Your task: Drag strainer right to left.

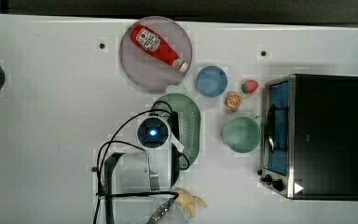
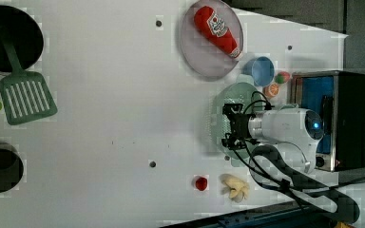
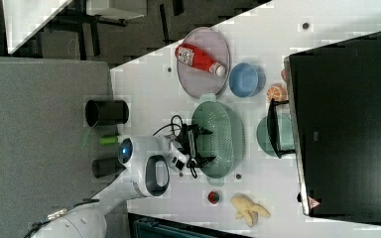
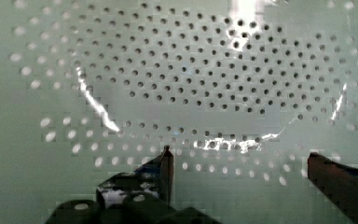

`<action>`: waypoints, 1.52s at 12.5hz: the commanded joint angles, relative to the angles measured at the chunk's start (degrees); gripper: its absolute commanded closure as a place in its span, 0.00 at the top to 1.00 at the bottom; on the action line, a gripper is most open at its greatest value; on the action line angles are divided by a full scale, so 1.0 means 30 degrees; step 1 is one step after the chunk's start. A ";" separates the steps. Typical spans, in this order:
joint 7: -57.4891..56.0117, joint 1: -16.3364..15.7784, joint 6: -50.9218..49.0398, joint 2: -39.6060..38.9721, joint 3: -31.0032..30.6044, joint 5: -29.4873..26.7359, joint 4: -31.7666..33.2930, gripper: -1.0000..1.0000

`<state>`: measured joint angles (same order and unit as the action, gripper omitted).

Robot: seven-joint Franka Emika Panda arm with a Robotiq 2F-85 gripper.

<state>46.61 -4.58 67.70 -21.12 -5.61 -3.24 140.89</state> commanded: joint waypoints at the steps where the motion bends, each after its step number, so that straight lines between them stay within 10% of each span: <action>1: 0.1084 -0.1325 -0.0234 0.0105 -0.0492 -0.0781 -0.0505 1.00; 19: 0.4933 -0.7635 -0.1656 -0.3302 -0.0508 -0.5298 -0.6384 1.00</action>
<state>57.97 -25.08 62.67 -31.73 -5.51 -18.28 122.54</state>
